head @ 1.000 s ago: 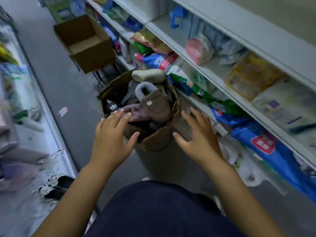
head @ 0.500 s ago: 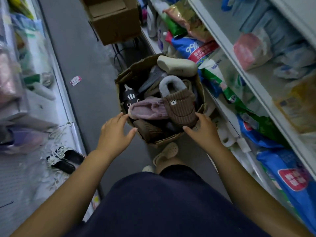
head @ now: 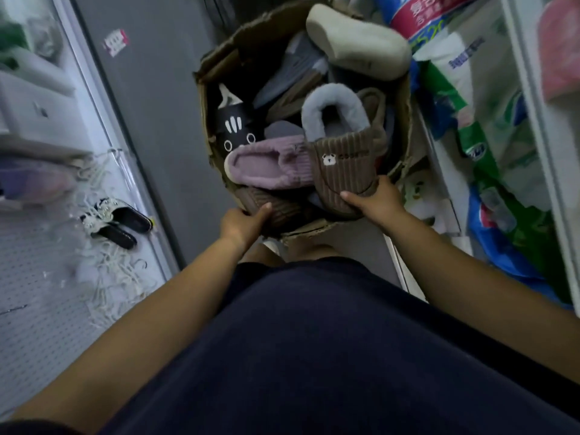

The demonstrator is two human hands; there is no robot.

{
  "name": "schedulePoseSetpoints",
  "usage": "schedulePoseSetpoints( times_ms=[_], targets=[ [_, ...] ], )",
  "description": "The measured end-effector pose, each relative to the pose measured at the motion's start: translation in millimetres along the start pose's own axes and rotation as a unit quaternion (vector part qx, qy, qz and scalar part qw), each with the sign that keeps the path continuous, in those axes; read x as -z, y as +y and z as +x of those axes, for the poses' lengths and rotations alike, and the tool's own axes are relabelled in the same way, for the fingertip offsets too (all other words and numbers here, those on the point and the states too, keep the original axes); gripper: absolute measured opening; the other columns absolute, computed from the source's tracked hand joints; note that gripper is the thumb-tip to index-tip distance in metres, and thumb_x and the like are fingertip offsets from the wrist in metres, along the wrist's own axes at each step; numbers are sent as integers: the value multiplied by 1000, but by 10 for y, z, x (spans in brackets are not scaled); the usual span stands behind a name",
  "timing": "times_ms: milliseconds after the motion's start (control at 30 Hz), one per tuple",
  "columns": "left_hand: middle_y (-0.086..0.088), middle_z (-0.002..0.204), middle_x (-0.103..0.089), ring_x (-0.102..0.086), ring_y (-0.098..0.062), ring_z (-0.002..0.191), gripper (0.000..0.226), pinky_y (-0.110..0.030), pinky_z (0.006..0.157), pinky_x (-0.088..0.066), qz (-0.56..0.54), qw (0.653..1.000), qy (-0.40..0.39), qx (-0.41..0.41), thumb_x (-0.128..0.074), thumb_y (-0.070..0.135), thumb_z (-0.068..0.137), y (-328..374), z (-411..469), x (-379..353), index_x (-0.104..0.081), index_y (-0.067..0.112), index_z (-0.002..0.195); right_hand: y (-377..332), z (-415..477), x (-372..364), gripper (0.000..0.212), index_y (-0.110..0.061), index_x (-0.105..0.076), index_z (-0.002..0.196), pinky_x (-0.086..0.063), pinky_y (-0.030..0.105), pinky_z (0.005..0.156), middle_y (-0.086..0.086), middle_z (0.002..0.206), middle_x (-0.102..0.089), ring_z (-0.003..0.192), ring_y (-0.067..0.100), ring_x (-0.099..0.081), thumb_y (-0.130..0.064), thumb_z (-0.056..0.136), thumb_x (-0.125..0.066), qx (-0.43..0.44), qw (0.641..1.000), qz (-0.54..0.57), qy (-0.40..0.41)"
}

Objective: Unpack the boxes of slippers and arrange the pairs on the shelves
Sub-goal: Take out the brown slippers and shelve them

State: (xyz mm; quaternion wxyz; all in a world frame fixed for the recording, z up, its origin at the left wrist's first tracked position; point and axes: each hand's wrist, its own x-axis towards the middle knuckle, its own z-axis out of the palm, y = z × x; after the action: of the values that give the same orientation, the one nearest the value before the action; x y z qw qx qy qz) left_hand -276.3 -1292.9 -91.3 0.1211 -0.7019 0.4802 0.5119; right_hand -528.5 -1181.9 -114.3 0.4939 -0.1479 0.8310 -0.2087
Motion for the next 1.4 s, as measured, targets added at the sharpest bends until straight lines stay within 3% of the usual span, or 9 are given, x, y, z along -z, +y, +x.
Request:
schedulePoseSetpoints(
  times_ms=[233, 367, 633, 733, 900, 1000, 1167, 1267, 1400],
  targets=[
    [-20, 83, -73, -74, -38, 80, 35, -50, 77, -63, -52, 999, -9, 2, -71, 35, 94, -27, -145, 266, -68, 2, 80, 33, 34, 47, 116, -10, -46, 143, -56, 42, 97, 4, 133, -63, 112, 19, -67, -55, 48, -94, -78, 971, 222, -43],
    [1, 61, -65, -68, -13, 59, 33, -22, 54, -57, -92, 995, -30, -10, -68, 23, 97, -80, -334, 633, -58, 14, 67, -13, -70, -96, 81, -14, -42, 146, -54, 43, 96, 2, 135, -61, 113, 18, -64, -34, 79, -83, -97, 950, 290, -61],
    [-15, 108, -77, -74, -27, 103, 30, -36, 91, -60, -105, 973, -197, -53, -66, 23, 96, -197, -346, 1518, -67, 0, 116, -205, -432, -372, 56, -16, -51, 135, -54, 40, 96, -5, 115, -68, 106, 13, -66, -25, 85, -74, -94, 907, 409, -38],
    [-14, 113, -75, -71, -27, 110, 49, -39, 99, -56, -83, 962, -248, -78, -76, 32, 85, -245, -221, 1880, -66, 0, 120, -238, -639, -505, 47, -18, -54, 132, -56, 34, 86, -3, 116, -68, 106, 14, -67, -24, 89, -72, -71, 905, 418, -20],
    [-16, 117, -74, -70, -26, 113, 100, -36, 100, -55, -66, 944, -297, -128, -96, 60, 43, -317, -27, 2389, -69, -2, 116, -311, -963, -818, 44, -17, -58, 132, -50, 44, 103, 1, 126, -68, 115, 20, -64, -28, 91, -70, -56, 889, 454, 21],
    [-19, 115, -74, -71, -25, 109, 91, -34, 96, -57, -101, 936, -301, -151, -99, 55, 42, -382, 100, 2639, -73, -2, 109, -390, -1145, -1064, 37, -20, -59, 127, -47, 45, 106, -1, 123, -69, 116, 20, -63, -30, 92, -67, -44, 875, 481, 40],
    [-16, 116, -73, -70, -24, 110, 82, -32, 94, -58, -106, 930, -301, -184, -96, 49, 56, -418, 180, 2922, -70, -3, 114, -544, -1445, -1353, 69, -15, -56, 139, -53, 40, 97, 2, 125, -69, 116, 20, -65, -36, 75, -72, -4, 859, 509, 59],
    [-18, 120, -72, -70, -25, 111, 53, -36, 94, -59, -139, 934, -279, -176, -72, 28, 83, -395, 212, 3016, -63, -6, 123, -571, -1557, -1422, 54, -15, -55, 140, -56, 33, 87, 2, 124, -70, 109, 16, -69, -30, 89, -66, 8, 846, 529, 65],
    [-23, 128, -67, -71, -26, 111, 45, -38, 91, -59, -221, 923, -266, -170, -63, 20, 87, -336, 175, 3085, -62, -4, 125, -627, -1627, -1443, 47, -12, -52, 142, -55, 35, 91, 7, 133, -65, 116, 20, -64, -23, 97, -61, 5, 815, 573, 87]
  ],
)
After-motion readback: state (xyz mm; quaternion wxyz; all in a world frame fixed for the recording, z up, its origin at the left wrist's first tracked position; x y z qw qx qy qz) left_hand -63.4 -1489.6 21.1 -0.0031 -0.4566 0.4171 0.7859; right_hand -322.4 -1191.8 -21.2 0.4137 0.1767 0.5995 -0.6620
